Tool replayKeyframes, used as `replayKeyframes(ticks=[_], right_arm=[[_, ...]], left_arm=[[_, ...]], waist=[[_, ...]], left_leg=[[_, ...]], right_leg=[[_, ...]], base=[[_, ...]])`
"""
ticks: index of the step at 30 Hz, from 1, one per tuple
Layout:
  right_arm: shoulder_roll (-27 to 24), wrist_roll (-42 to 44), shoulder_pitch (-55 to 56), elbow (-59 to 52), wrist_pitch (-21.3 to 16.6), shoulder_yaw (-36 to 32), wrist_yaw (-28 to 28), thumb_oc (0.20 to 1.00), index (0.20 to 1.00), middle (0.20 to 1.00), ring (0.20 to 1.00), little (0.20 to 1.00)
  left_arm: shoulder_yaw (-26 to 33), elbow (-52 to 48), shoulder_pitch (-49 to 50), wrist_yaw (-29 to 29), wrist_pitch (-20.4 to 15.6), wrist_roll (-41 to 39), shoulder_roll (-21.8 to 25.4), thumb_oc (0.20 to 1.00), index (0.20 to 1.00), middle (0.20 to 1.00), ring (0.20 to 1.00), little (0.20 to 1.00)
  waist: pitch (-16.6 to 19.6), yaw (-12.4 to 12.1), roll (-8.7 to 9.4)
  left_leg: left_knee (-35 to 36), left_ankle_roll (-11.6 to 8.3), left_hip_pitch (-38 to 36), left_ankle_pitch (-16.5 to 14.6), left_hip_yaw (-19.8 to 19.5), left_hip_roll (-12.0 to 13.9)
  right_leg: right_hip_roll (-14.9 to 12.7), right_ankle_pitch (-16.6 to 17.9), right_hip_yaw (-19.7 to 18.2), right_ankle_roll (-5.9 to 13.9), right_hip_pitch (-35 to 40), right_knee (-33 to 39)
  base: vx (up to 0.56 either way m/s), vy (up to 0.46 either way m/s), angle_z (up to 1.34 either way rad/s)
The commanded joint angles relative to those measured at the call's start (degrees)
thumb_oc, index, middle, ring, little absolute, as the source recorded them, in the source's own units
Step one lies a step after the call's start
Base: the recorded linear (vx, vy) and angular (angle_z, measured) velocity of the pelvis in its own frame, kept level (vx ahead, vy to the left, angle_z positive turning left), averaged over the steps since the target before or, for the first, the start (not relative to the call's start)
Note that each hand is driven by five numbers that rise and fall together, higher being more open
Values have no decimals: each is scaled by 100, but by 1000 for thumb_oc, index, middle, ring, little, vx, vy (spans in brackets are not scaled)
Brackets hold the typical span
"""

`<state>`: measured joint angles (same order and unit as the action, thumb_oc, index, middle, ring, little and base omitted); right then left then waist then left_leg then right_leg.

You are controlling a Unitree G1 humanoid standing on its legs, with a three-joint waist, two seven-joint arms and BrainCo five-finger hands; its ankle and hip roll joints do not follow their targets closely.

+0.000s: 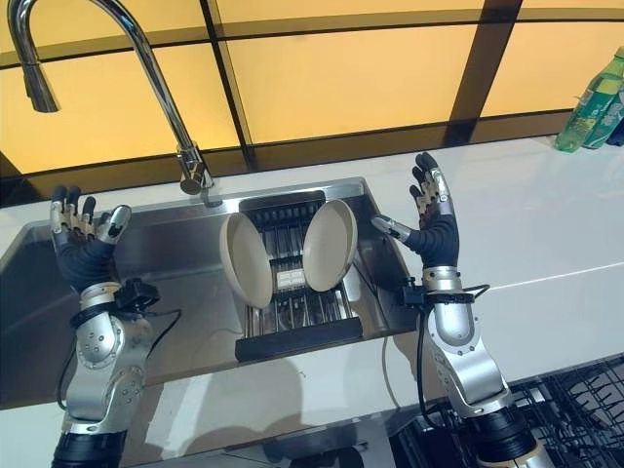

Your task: Pick up plates and place into dishwasher.

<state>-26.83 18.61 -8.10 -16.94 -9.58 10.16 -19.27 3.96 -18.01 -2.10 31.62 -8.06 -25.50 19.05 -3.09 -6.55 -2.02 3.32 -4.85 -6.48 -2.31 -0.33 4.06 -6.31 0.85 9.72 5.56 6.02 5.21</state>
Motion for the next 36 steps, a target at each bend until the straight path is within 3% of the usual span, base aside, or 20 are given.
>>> replayKeyframes(ticks=[1,9,17,21,26,29,33,36], right_arm=[[-50,-71,-234,-222,-196,11,-31,1000,1000,1000,1000,1000],[10,-116,-200,-180,-236,-38,-11,1000,1000,1000,1000,1000],[-52,-55,-251,-134,-208,-26,3,1000,1000,1000,1000,1000],[-158,34,-278,-80,-222,-18,29,1000,1000,1000,1000,1000],[-390,255,-324,-45,-200,-42,75,1000,1000,1000,1000,1000],[-575,406,-330,-70,-187,-82,106,1000,1000,1000,1000,1000],[-675,506,-319,-60,-212,-116,140,1000,1000,1000,1000,1000],[-690,520,-326,-44,-221,-102,164,1000,1000,1000,1000,1000]], left_arm=[[44,15,-77,-261,-67,136,586,1000,1000,1000,1000,1000],[-12,52,-140,-445,-204,209,638,1000,1000,1000,1000,1000],[-19,279,-289,-714,89,1080,980,1000,1000,1000,1000,1000],[55,678,-490,-595,328,2443,1587,1000,1000,1000,1000,1000],[177,1657,-696,-275,776,4487,2789,1000,1000,1000,1000,1000],[228,2180,-672,-220,928,5207,3504,1000,1000,1000,1000,1000],[217,2559,-618,16,998,5942,4004,1000,1000,1000,1000,1000],[11,2566,-659,-50,841,6493,4159,1000,1000,1000,1000,1000]], waist=[[335,90,218],[344,145,195],[365,211,161],[408,271,118],[461,359,49],[475,407,2],[467,458,-53],[462,482,-78]], left_leg=[[148,171,222,-31,50,-177],[166,190,193,-48,96,-190],[168,199,159,-64,155,-208],[168,196,161,-66,225,-204],[168,199,159,-63,335,-199],[168,202,165,-57,421,-199],[166,204,156,-64,486,-202],[162,207,152,-79,527,-206]], right_leg=[[13,-339,239,-33,75,-51],[13,-317,161,-16,72,-23],[16,-297,64,5,61,-21],[7,-291,19,23,39,-21],[-13,-274,-56,53,3,-21],[-26,-261,-111,68,-28,-21],[-43,-241,-157,87,-50,-21],[-66,-234,-149,103,-57,-21]], base=[[0,0,0],[0,0,0],[1,5,-1],[11,28,-6],[22,34,-4],[20,32,-8],[28,23,-12],[40,19,0]])
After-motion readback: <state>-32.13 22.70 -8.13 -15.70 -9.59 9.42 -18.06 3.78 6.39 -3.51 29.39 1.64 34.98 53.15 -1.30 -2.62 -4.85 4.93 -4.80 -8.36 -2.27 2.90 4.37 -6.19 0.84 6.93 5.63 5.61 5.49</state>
